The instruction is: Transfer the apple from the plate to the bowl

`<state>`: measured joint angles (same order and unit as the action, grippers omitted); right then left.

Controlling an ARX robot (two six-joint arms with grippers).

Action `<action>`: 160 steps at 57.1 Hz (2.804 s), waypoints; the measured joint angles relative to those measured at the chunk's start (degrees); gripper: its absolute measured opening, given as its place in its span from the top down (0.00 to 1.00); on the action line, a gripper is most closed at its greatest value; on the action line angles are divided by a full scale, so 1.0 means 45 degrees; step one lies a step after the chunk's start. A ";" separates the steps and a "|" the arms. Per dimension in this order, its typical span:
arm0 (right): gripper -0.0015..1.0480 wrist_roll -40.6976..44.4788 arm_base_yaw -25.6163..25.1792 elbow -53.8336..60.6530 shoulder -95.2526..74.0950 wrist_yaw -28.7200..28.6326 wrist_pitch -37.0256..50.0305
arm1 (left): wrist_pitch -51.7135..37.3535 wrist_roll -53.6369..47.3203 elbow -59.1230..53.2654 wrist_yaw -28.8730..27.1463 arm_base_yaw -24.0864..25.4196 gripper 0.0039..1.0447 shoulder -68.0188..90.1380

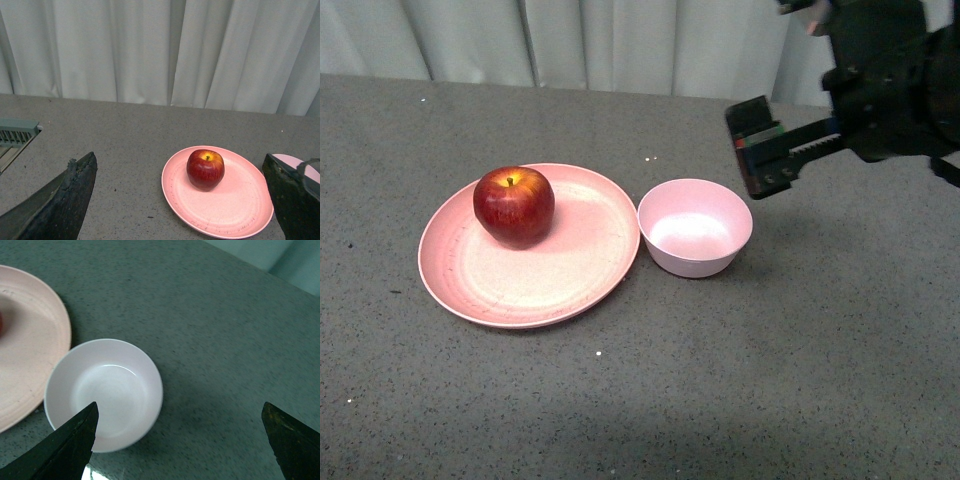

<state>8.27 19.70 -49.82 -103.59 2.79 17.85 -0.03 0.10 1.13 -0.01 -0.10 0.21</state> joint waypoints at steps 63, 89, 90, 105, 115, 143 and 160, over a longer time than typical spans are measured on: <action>0.99 -0.1705 -0.4109 1.0214 0.9904 -0.0520 0.8068 | 0.0000 0.0000 0.0000 -0.0029 0.0000 0.06 -0.0005; 0.99 -0.1710 -0.4347 1.0967 1.4785 -0.0597 0.4061 | 0.0000 0.0000 0.0000 -0.0029 0.0000 0.06 -0.0005; 0.99 -0.1710 -0.4347 1.0977 1.4955 -0.0597 0.3900 | 0.0000 0.0000 0.0000 -0.0029 0.0000 0.06 -0.0005; 0.99 -0.1710 -0.4347 1.1006 1.7102 -0.0597 0.1919 | 0.0000 0.0000 0.0000 -0.0029 0.0000 0.06 -0.0005; 0.99 -0.1710 -0.4347 1.1006 1.8180 -0.0597 0.0884 | 0.0000 0.0000 0.0000 -0.0029 0.0000 0.06 -0.0005; 0.99 -0.1710 -0.4347 1.1006 2.0730 -0.0602 -0.1627 | 0.0000 0.0000 0.0000 -0.0029 0.0000 0.06 -0.0005; 0.99 -0.1710 -0.4347 1.0996 2.2955 -0.0627 -0.3944 | 0.0000 0.0000 0.0000 -0.0029 0.0000 0.06 -0.0005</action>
<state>0.58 0.14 -0.34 -0.30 -0.03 0.10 -0.03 0.10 1.13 -0.14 -0.10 0.19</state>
